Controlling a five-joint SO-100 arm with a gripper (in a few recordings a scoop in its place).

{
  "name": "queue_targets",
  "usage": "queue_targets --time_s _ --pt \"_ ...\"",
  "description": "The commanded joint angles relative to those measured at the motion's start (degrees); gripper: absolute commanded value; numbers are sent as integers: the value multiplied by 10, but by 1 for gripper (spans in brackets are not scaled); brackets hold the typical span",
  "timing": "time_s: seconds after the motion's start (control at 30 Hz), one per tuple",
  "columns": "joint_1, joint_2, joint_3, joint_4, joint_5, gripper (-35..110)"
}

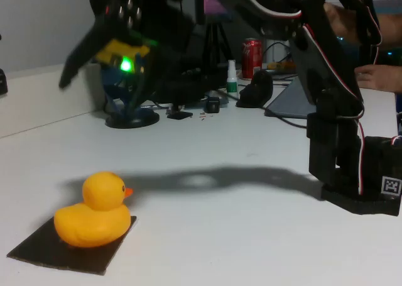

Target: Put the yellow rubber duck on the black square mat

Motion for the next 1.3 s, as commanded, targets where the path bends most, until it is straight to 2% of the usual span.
queue_targets --time_s 0.0,0.13,0.33,0.6,0.8,1.1,1.27 --pt "62 50 -11 35 -10 32" --pt "117 51 -10 36 -7 22" --pt "122 51 -9 36 -4 7" --pt "152 51 -9 37 -3 6" --pt "240 51 -9 38 2 4" --pt "321 54 -16 37 92 2" --pt "316 158 -11 37 91 2"
